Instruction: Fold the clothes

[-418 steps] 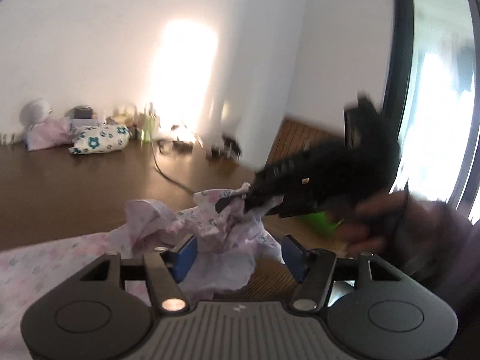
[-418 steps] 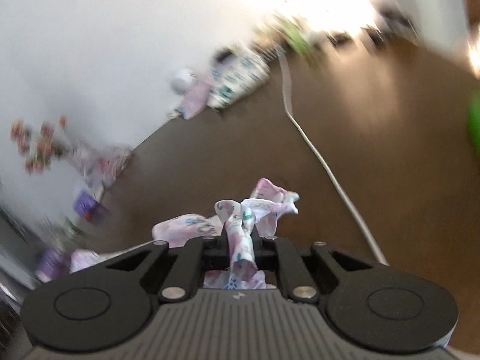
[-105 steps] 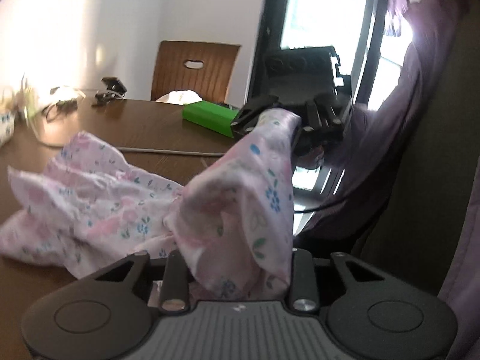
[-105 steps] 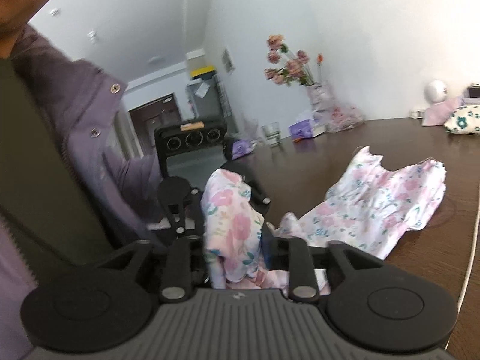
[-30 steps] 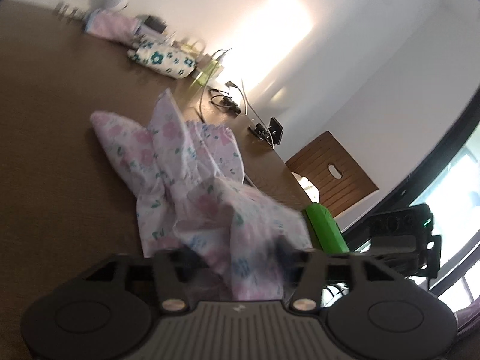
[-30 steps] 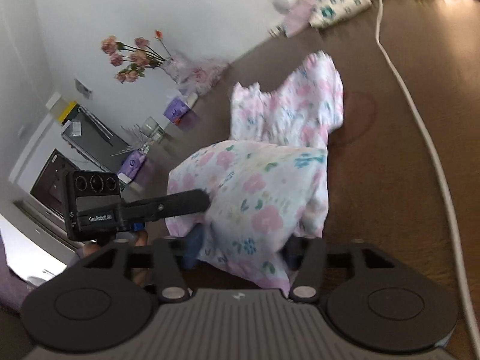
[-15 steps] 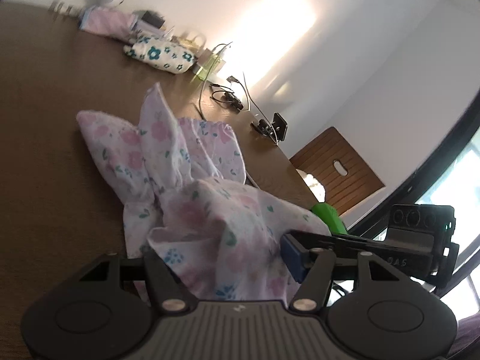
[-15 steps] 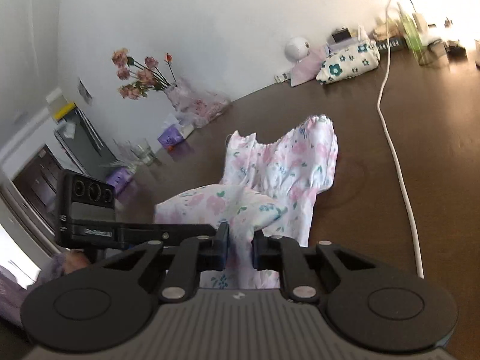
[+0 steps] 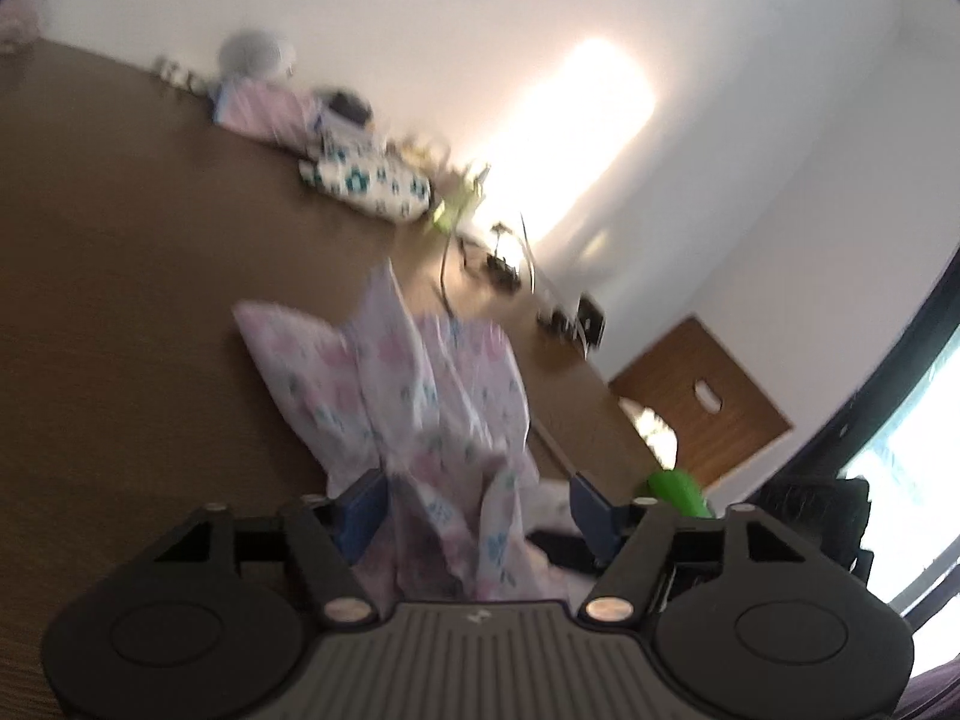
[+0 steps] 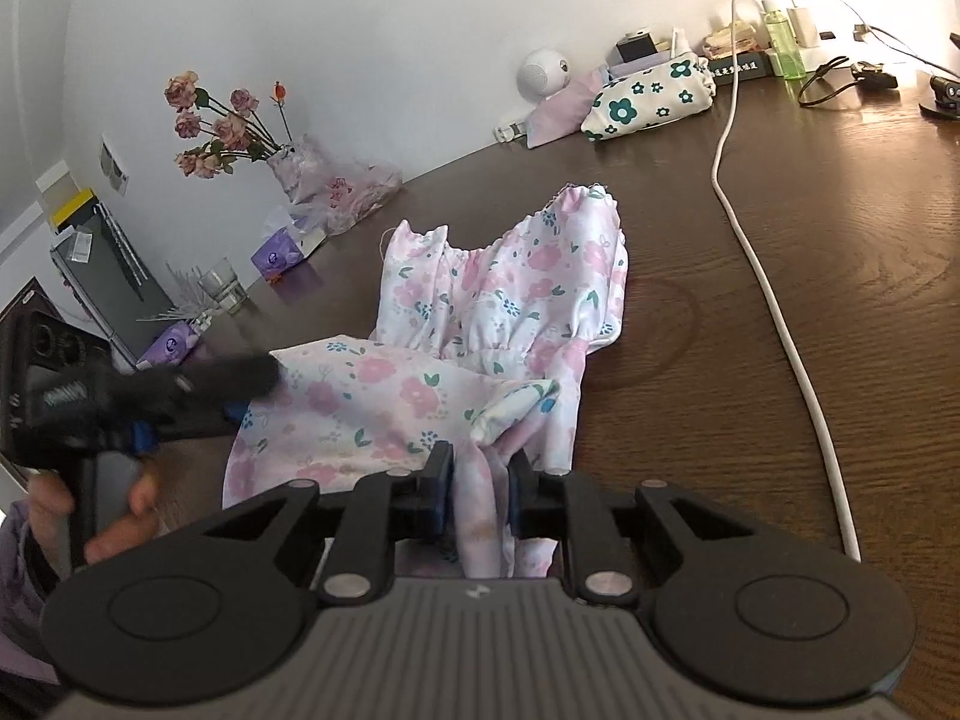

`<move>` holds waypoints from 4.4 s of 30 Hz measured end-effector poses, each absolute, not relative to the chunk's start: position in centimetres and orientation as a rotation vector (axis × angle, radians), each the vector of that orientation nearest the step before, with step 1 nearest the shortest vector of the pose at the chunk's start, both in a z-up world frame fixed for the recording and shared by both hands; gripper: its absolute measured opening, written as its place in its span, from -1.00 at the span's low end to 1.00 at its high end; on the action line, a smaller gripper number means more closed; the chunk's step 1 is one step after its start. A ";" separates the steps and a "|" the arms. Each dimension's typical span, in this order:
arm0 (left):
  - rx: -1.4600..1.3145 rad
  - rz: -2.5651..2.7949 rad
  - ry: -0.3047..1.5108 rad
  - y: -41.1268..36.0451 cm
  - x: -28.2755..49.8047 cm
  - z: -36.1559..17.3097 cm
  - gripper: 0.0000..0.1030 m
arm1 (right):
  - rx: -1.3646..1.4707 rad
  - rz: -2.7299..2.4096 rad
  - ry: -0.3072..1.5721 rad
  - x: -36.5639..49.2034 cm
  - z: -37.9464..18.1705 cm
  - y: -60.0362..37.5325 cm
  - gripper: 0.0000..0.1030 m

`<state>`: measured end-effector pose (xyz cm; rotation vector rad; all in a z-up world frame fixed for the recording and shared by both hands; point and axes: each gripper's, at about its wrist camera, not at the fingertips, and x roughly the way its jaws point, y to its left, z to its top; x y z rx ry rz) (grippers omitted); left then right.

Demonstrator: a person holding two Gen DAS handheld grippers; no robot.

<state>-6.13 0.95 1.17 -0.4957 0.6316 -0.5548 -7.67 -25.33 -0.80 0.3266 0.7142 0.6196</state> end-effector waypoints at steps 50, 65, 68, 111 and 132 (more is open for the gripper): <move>-0.361 -0.457 0.617 -1.6 -6.3 2.3 -0.13 | -0.017 0.594 0.553 -10.2 0.1 -19.9 -0.50; -0.297 -0.374 0.703 -2.6 -5.6 -0.9 -0.74 | -0.008 0.584 0.511 -11.0 0.3 -20.4 -0.49; -0.347 -0.379 0.698 -2.1 -5.5 -1.1 -0.74 | 0.052 0.536 0.469 -11.0 0.9 -21.4 -0.49; -0.589 -0.554 0.661 1.3 -5.3 -1.5 -0.86 | 0.251 0.497 0.566 -9.0 0.1 -25.2 -0.74; -0.576 -0.494 0.712 4.4 -5.0 -0.4 -0.48 | -0.044 0.548 0.368 -11.9 3.8 -21.3 -0.18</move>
